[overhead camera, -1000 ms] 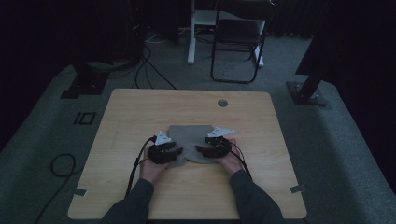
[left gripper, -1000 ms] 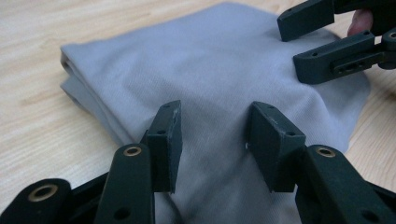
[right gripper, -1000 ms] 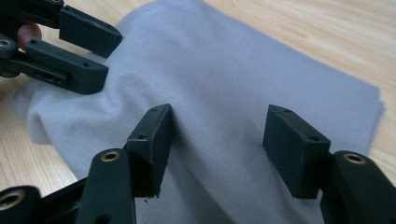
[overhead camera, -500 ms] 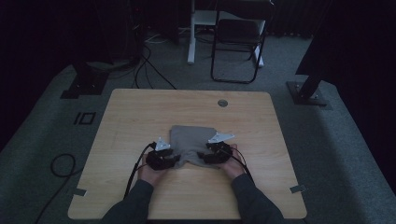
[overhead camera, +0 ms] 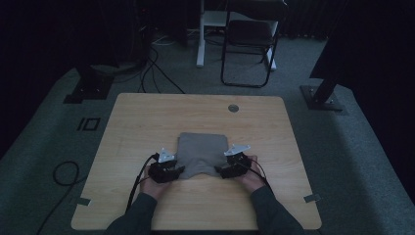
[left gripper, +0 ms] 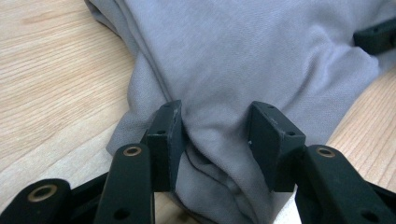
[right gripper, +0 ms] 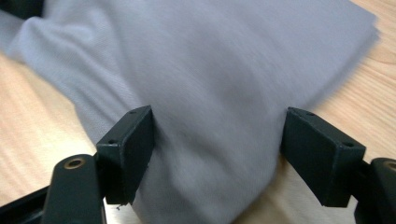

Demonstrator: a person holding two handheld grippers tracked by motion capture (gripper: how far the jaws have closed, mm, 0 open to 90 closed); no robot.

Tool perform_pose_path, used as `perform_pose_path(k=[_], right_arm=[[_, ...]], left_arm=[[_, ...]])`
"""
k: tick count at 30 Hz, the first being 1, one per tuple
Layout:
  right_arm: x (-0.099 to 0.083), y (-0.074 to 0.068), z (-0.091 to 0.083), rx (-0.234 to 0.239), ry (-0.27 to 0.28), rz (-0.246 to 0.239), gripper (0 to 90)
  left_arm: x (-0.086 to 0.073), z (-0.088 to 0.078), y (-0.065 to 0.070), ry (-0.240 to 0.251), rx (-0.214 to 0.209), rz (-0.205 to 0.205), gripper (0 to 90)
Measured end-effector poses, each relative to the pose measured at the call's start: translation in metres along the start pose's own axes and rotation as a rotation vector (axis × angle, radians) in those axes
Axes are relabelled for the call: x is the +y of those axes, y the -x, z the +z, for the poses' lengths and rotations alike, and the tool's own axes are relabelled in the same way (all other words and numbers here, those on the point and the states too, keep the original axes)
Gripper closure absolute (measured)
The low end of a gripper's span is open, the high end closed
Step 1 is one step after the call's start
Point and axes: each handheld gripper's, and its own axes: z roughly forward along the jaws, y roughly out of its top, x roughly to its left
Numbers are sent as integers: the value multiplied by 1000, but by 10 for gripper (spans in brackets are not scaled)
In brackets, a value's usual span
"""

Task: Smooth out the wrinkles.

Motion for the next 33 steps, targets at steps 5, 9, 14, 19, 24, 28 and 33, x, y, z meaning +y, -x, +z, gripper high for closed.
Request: perform_pose_path(k=[5, 9, 14, 19, 24, 28, 33], right_arm=[[-1, 15, 2, -21, 22, 45, 257], [0, 16, 4, -31, 27, 53, 263], [3, 16, 8, -48, 40, 68, 263], [5, 18, 10, -55, 41, 75, 275], [3, 20, 6, -60, 40, 83, 313], [-2, 22, 1, -61, 38, 92, 313], [-11, 23, -10, -54, 32, 96, 341]], left_arm=[[1, 1, 0, 0, 25, 7, 575], [4, 4, -3, 5, 46, 9, 584], [12, 13, -13, 12, 88, -1, 585], [17, 18, -17, 16, 95, -4, 585], [21, 23, -16, 21, 101, -5, 583], [18, 16, -13, 5, 100, 12, 536], [9, -2, -13, 7, 86, 11, 522]])
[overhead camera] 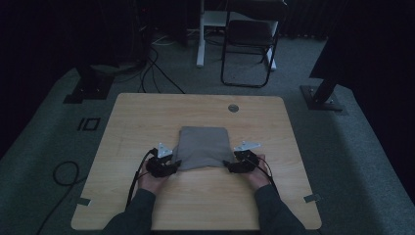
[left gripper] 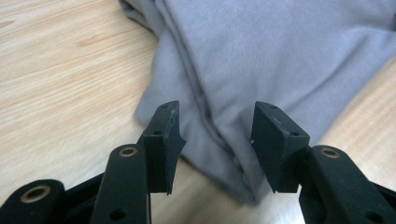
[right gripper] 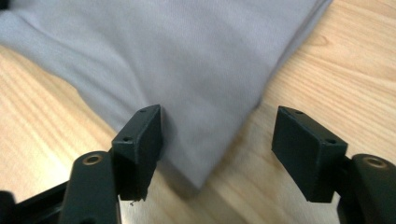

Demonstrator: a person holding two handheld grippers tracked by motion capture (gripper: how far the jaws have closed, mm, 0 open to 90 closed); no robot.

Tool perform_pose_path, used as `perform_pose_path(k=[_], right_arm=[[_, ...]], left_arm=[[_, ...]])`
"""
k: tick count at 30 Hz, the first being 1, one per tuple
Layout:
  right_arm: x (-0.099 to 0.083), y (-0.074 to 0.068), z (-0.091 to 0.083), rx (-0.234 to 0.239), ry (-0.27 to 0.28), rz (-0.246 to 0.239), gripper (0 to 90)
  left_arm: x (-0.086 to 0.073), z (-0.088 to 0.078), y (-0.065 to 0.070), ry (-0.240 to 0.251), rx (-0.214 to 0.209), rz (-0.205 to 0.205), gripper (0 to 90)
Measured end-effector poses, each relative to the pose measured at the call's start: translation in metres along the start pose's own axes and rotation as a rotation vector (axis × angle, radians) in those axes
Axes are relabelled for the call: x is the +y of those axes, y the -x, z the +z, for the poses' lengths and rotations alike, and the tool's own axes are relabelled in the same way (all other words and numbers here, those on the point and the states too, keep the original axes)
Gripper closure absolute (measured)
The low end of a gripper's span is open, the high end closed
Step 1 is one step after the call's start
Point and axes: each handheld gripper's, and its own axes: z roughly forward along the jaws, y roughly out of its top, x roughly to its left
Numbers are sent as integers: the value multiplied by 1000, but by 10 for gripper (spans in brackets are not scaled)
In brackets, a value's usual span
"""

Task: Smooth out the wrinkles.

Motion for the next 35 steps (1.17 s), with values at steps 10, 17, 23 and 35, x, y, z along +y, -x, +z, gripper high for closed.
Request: perform_pose_path(k=[10, 17, 23, 35], right_arm=[[-8, 10, -18, -7, 35, 35, 343], [-16, 27, -32, -45, 73, 82, 357], [-25, 43, -31, -106, 63, 105, 358], [-30, 55, -30, -143, 63, 129, 357]], left_arm=[[-15, -25, -17, 28, 33, -52, 521], [-18, -26, -33, 44, 91, -95, 526], [-20, -20, -49, 41, 141, -134, 527], [-24, -18, -68, 33, 198, -210, 527]])
